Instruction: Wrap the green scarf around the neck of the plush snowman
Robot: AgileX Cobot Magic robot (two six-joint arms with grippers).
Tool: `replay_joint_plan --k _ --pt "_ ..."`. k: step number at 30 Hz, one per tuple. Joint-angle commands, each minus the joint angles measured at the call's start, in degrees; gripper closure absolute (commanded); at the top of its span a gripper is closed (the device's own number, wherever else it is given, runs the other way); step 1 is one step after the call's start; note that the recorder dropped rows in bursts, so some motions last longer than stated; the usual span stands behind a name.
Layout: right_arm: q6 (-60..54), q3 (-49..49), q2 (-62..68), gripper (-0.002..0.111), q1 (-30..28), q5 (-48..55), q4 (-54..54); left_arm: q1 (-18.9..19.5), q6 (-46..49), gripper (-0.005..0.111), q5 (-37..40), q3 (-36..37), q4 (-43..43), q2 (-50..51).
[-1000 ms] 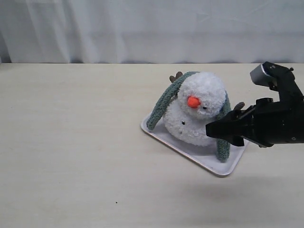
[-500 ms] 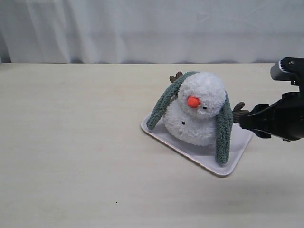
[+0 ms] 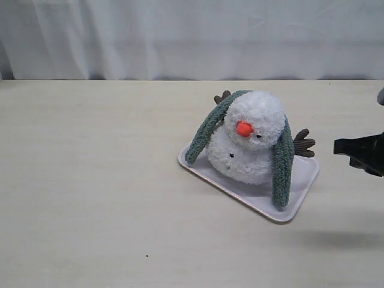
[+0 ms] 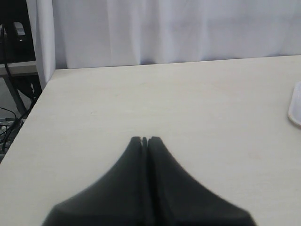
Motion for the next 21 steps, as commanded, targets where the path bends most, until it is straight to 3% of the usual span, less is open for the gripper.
replay_joint_plan --k 1,13,21 --pt "-5.5 0.2 6.4 0.104 -1.1 0.1 5.3 0.1 0.0 0.107 -0.7 0.1 -0.2 -0.2" --pt "-10.4 -5.4 23.0 0.104 -1.1 -5.5 9.5 0.1 0.0 0.107 -0.7 0.1 -0.2 -0.2" --pt "-12.2 -20.6 37.6 0.104 -1.1 -0.3 9.4 0.1 0.0 0.107 -0.7 0.1 -0.2 -0.2"
